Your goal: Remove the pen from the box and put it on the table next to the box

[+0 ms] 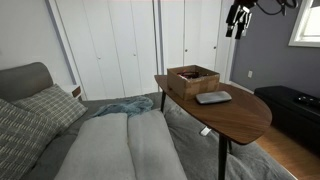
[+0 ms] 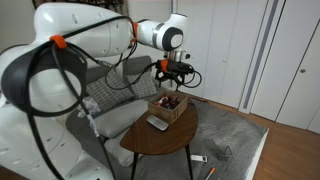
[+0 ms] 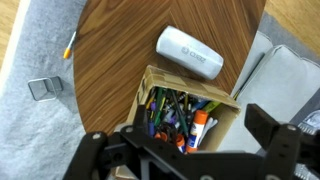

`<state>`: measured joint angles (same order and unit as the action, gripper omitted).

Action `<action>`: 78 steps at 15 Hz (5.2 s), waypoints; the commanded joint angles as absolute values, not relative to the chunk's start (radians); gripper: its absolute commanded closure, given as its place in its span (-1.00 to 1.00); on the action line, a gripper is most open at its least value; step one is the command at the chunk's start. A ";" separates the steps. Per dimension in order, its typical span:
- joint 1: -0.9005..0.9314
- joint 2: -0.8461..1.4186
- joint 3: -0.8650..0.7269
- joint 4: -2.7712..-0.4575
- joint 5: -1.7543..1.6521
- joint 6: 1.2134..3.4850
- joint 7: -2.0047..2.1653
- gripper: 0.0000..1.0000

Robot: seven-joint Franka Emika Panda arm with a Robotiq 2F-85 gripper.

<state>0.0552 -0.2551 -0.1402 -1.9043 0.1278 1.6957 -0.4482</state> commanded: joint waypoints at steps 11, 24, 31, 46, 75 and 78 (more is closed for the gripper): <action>0.053 -0.056 -0.052 -1.821 0.195 1.771 -0.478 -1.00; 0.054 0.154 0.060 -1.784 0.115 1.899 -0.525 -0.74; 0.013 0.256 0.060 -1.710 0.109 1.880 -0.587 -0.74; 0.017 0.215 0.105 -1.717 0.111 1.898 -0.697 -0.26; 0.012 0.356 0.101 -1.595 0.108 1.895 -0.547 1.00; 0.012 0.320 0.105 -1.623 0.115 1.895 -0.548 0.94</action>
